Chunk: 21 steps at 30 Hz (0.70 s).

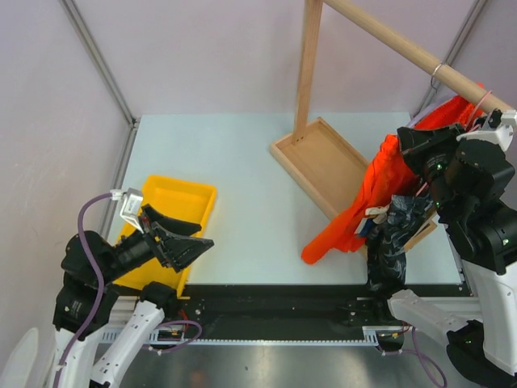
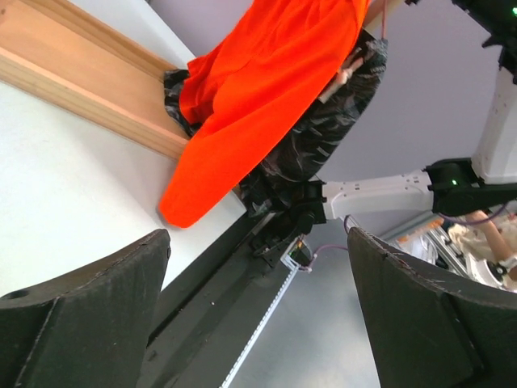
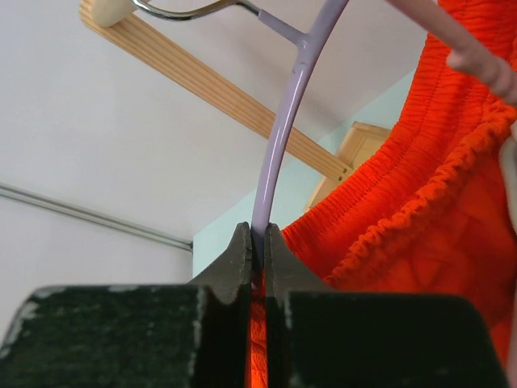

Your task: Remove the shorts from the hanger

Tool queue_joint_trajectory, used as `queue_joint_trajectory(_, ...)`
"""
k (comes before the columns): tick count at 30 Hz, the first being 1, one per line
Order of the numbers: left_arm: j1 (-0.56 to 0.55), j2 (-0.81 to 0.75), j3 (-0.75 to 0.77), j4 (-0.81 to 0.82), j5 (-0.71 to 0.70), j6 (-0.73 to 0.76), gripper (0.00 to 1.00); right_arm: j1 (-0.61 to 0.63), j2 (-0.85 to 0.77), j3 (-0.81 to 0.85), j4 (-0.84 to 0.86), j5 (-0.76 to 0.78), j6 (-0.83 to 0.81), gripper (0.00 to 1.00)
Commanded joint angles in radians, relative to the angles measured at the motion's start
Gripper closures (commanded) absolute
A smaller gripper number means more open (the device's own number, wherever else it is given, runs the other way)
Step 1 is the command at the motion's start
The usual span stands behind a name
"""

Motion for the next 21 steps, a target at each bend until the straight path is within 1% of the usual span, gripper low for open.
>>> queue_joint_trajectory(1, 0.007, 0.020, -0.030, 0.086, 0.120, -0.023, 0.06, 0.007, -0.003, 0.004, 0.176, -0.044, -0.038, 1.00)
queue_joint_trajectory(2, 0.008, 0.023, -0.037, 0.127, 0.135, -0.032, 0.08, 0.012, -0.004, 0.005, 0.192, -0.065, -0.046, 1.00)
queue_joint_trajectory(4, 0.007, 0.029, -0.043, 0.150, 0.147, -0.050, 0.09, 0.013, -0.007, 0.005, 0.239, -0.090, -0.063, 1.00)
queue_joint_trajectory(7, 0.007, 0.031, -0.038, 0.173, 0.142, -0.055, 0.09, 0.016, -0.004, -0.007, 0.317, -0.154, -0.076, 1.00)
queue_joint_trajectory(13, 0.007, 0.048, -0.052, 0.275, 0.155, -0.107, 0.09, 0.036, 0.035, -0.013, 0.422, -0.275, -0.115, 1.00)
queue_joint_trajectory(16, -0.001, 0.103, -0.023, 0.318, 0.152, -0.104, 0.10, 0.073, 0.043, -0.056, 0.484, -0.312, -0.122, 1.00)
queue_joint_trajectory(18, -0.019, 0.164, 0.006, 0.336, 0.138, -0.096, 0.09, 0.111, 0.043, -0.076, 0.515, -0.303, -0.122, 1.00)
queue_joint_trajectory(19, -0.059, 0.186, 0.043, 0.350, 0.107, -0.092, 0.09, 0.133, 0.045, -0.096, 0.540, -0.289, -0.124, 1.00)
queue_joint_trajectory(20, -0.088, 0.205, 0.063, 0.356, 0.078, -0.087, 0.09, 0.197, 0.055, -0.099, 0.551, -0.253, -0.133, 1.00)
queue_joint_trajectory(21, -0.166, 0.253, 0.101, 0.365, 0.046, -0.071, 0.09, 0.234, 0.063, -0.102, 0.561, -0.225, -0.145, 1.00)
